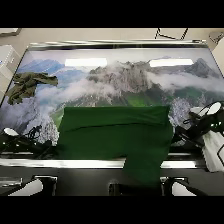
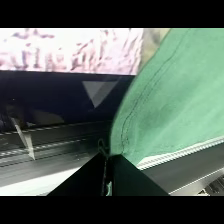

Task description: Fold the clothes and pants, and hang the long-sleeved shirts on hangers.

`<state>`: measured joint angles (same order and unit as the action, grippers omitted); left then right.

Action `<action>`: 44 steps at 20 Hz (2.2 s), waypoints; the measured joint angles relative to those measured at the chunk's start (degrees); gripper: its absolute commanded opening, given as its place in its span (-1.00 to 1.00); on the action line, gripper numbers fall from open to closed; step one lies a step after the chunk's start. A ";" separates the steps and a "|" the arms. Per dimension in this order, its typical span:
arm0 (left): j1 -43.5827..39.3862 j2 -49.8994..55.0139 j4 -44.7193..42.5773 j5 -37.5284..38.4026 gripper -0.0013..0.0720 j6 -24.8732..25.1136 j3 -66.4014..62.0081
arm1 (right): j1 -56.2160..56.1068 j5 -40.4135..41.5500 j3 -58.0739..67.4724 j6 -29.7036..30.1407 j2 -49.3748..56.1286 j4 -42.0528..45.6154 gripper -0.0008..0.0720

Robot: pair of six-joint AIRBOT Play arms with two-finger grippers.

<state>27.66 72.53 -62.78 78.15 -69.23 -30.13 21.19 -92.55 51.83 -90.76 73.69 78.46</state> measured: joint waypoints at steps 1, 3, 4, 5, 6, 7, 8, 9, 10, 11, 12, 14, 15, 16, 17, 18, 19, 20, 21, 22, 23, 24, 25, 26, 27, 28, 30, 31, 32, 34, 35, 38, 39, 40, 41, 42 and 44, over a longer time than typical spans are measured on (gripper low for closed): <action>-0.04 -0.02 0.11 0.04 -0.91 -0.02 0.02 | 0.02 0.83 -2.49 0.15 -1.07 -0.61 0.58; -0.07 -0.04 0.20 0.11 -0.91 -0.15 0.07 | 0.02 2.95 -8.28 0.74 -3.02 -2.47 0.58; -0.09 -0.07 0.31 0.13 -0.91 -0.15 0.07 | 0.02 4.26 -11.34 1.31 -3.74 -3.67 0.58; -0.09 -0.09 0.35 0.17 -0.91 -0.15 0.07 | 0.00 5.66 -13.92 1.99 -4.22 -4.92 0.58; -0.09 -0.09 0.37 0.28 -0.91 -0.15 0.07 | 0.02 6.93 -16.35 2.62 -4.59 -6.23 0.57; -0.09 -0.09 0.37 0.28 -0.91 -0.15 0.07 | 0.02 8.24 -18.25 3.10 -4.83 -7.48 0.57; -0.09 -0.09 0.42 0.33 -0.91 -0.15 0.07 | 0.00 9.31 -19.93 3.45 -5.03 -8.63 0.57; -0.11 -0.09 0.44 0.35 -0.91 -0.17 0.07 | 0.00 10.34 -21.22 3.78 -5.16 -9.35 0.57; -0.09 -0.09 0.44 0.37 -0.91 -0.17 0.07 | 0.02 11.30 -22.34 3.89 -5.25 -10.01 0.53; -0.09 -0.09 0.44 0.44 -0.91 -0.17 0.07 | 0.02 11.54 -23.30 4.13 -5.33 -10.86 0.41; -0.09 -0.09 0.46 0.48 -0.91 -0.17 0.07 | 0.02 11.82 -24.22 4.17 -5.38 -11.58 0.05; -0.09 -0.09 0.46 0.50 -0.91 -0.17 0.07 | 0.02 13.75 -25.77 4.28 -5.42 -13.20 -0.81; -0.09 -0.09 0.46 0.55 -0.91 -0.17 0.07 | 0.02 15.06 -26.29 4.44 -5.42 -14.19 -0.86; -0.11 -0.11 0.46 0.66 -0.91 -0.17 0.04 | 0.02 15.45 -26.58 4.48 -5.44 -14.93 -0.87; -0.09 -0.20 0.46 0.96 -0.91 -0.17 -0.09 | 0.02 15.58 -26.58 4.70 -5.44 -15.21 -0.87; 0.00 -0.28 0.46 1.36 -0.91 -0.17 -0.52 | 0.02 15.76 -26.05 5.09 -5.42 -15.30 -0.87; 0.28 -0.42 0.48 2.08 -0.91 -0.15 -1.42 | 0.02 16.04 -24.76 5.35 -5.42 -15.23 -0.87; 0.68 -0.57 0.48 2.99 -0.91 -0.11 -2.69 | 0.02 15.47 -22.91 5.68 -5.42 -15.06 -0.87; 1.09 -0.72 0.76 4.15 -0.91 0.00 -4.48 | 0.02 13.35 -20.50 5.86 -5.44 -15.26 -0.87; 1.31 -0.79 1.11 5.35 -0.91 0.04 -6.38 | 0.02 11.39 -17.31 5.95 -5.42 -15.37 -0.87; 1.29 -0.83 1.68 6.32 -0.91 0.07 -8.52 | 0.02 10.23 -14.05 5.95 -5.42 -15.34 -0.87; 0.96 -0.74 2.32 6.78 -0.91 0.04 -10.56 | 0.00 9.16 -10.43 5.88 -5.40 -15.41 -0.87; 0.17 -0.37 3.02 6.78 -0.91 -0.07 -12.79 | -0.02 8.83 -6.91 5.62 -5.22 -15.74 -0.87; -0.83 0.20 3.65 6.27 -0.91 -0.42 -14.82 | -0.04 9.01 -3.78 5.05 -4.76 -15.89 -0.87; -2.12 1.14 4.37 5.35 -0.91 -1.36 -17.11 | -0.24 9.22 -0.55 4.59 -3.80 -16.24 -0.87; -3.56 2.51 4.98 4.20 -0.91 -1.70 -19.63 | -0.72 9.84 2.40 4.15 -2.47 -16.59 -0.87; -6.36 6.19 6.36 1.99 -0.91 -2.84 -25.11 | -2.58 12.28 8.59 3.67 1.68 -17.00 -0.87; -7.76 8.76 6.71 1.18 -0.91 -3.52 -28.52 | -3.72 13.77 11.72 3.26 4.33 -17.05 -0.87; -8.83 11.32 7.15 0.85 -0.91 -4.39 -31.82 | -4.85 15.13 15.19 2.64 7.54 -17.20 -0.87; -10.67 17.18 7.65 -0.11 -0.91 -6.29 -38.97 | -6.47 16.59 21.79 1.57 14.25 -17.49 -0.86; -11.41 20.35 7.82 -0.02 -0.91 -7.13 -42.62 | -6.97 16.79 24.83 1.11 17.55 -17.62 -0.86; -12.72 28.87 8.48 1.99 -0.91 -9.46 -51.98 | -7.74 18.03 31.34 0.24 24.90 -18.34 -0.86; -12.98 31.32 8.55 2.78 -0.91 -10.56 -54.25 | -7.89 18.62 32.65 -0.02 26.64 -18.73 -0.86; -13.14 33.38 8.61 3.37 -0.86 -11.04 -55.89 | -8.09 18.93 33.51 -0.33 28.04 -19.15 -0.86; -13.27 34.91 8.66 3.96 -0.54 -11.80 -56.96 | -8.31 18.97 34.18 -0.37 29.38 -19.61 -0.85; -13.38 36.22 8.66 4.76 0.04 -12.07 -57.81 | -8.52 18.88 34.64 -0.44 30.42 -20.09 -0.77; -13.22 37.38 8.76 6.86 0.60 -12.41 -58.82 | -8.59 17.99 35.34 -0.33 31.30 -21.18 0.22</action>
<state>14.44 109.91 -54.02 85.01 -81.65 -88.95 12.60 -74.56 87.18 -91.09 104.99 57.28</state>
